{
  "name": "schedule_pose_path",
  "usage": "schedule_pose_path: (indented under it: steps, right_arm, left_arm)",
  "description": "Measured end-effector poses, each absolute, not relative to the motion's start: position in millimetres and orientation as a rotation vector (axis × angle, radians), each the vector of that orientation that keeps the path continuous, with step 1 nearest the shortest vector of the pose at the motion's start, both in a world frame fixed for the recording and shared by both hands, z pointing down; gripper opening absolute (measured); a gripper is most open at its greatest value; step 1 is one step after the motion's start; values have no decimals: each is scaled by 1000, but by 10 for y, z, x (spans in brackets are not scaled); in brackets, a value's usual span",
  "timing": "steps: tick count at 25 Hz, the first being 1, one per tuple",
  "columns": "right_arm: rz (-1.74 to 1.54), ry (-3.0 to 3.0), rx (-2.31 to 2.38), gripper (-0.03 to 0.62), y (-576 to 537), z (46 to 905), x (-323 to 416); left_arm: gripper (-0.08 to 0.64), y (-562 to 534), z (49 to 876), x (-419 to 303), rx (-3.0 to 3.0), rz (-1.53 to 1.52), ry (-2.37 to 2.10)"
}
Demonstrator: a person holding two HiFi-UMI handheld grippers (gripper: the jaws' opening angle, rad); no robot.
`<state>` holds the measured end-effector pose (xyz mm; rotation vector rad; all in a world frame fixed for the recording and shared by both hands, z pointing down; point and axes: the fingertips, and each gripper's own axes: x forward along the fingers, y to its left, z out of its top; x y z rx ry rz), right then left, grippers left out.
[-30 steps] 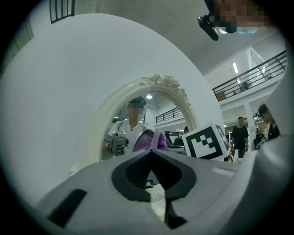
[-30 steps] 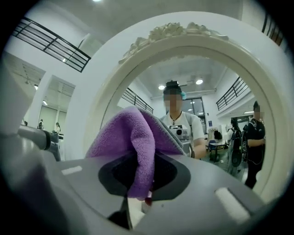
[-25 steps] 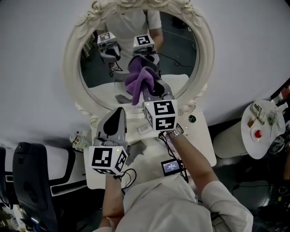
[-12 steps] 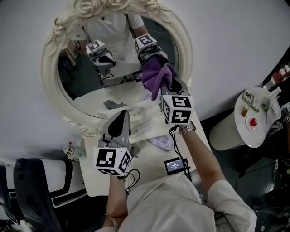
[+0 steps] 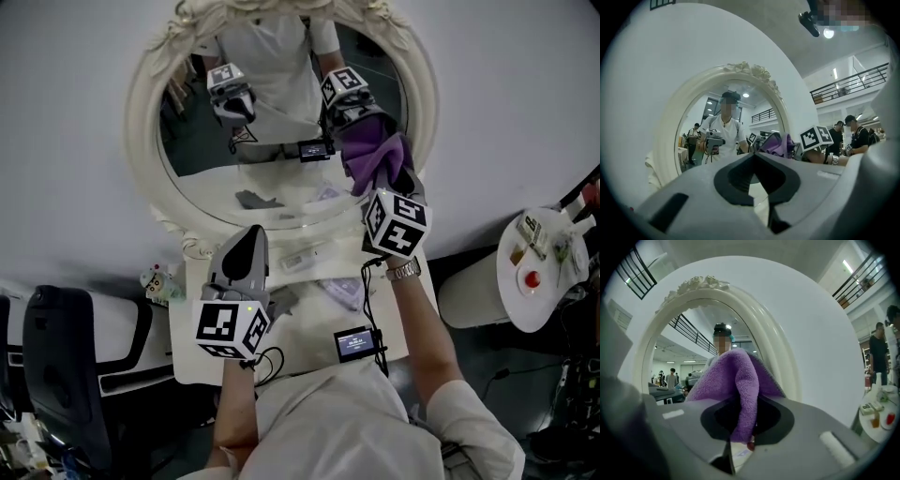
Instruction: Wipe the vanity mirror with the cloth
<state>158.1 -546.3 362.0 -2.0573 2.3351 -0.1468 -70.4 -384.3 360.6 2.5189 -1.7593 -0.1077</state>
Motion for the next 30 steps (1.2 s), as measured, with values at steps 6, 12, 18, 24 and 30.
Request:
schedule_pose_path:
  steps: [6,12,18,24,30]
  right_arm:
    - [-88,2548,-1803,64,-5124,3695,563]
    - [-21,2850,-1509,65,-4774,4084,-828]
    - [17,3011,-1312,66,-4564,4368,-1839]
    - [-82,3036,-1279,66,-4704,4605,-2171]
    - [-84,3043,-1254,66,-4765,4612,-2179]
  left_arm:
    - [2,-3645,3644,-1069,2434,-86,-1867]
    - [2,-3333,3734,-1629,2272,-77,-2036]
    - [2,-3036,3889,-1961,2168,-3,-2124]
    - [2,-2835,4005,-2304,2036,26,-2222]
    - [2,-2931,4035,-2293,2047,56,-2204]
